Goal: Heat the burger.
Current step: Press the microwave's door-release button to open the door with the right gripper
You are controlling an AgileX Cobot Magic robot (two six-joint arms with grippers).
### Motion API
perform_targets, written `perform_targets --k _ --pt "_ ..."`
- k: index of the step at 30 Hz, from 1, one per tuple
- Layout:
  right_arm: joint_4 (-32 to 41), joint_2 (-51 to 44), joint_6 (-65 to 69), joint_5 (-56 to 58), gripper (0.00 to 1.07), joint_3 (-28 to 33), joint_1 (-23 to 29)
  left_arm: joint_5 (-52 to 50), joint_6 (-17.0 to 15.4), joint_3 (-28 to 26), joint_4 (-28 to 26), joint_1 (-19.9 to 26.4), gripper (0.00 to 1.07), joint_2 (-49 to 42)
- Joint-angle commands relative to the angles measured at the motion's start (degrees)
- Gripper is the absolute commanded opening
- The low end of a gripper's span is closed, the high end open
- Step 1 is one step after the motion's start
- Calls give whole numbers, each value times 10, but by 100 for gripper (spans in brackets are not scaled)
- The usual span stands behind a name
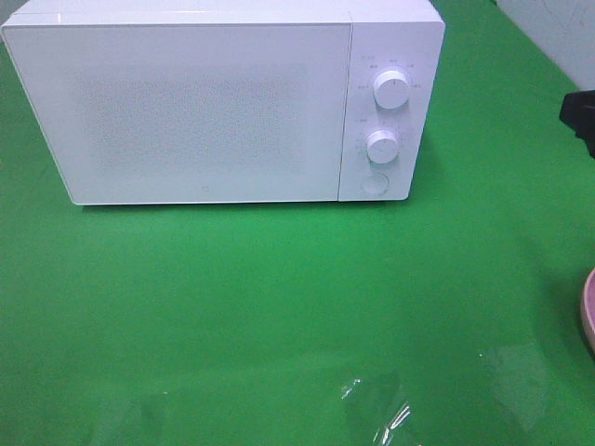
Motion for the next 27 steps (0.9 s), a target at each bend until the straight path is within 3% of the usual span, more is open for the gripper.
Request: perform_targets --k 1,5,15,20,24,27 --pt "-1 19 -11 -57 73 14 -5 -6 1 2 -3 2 100 -13" --pt "40 70 -52 -183 73 50 -3 -6 1 2 -3 2 100 -13" --pt "163 98 -141 -289 73 89 13 -6 1 2 -3 2 100 -13" --pt "259 120 -218 -333 73 98 84 -6 1 2 -3 2 100 -13" --pt "358 155 -281 -394 73 97 170 -6 1 2 -3 2 100 -13" --pt "390 171 -296 -421 73 97 201 -6 1 2 -3 2 100 -13"
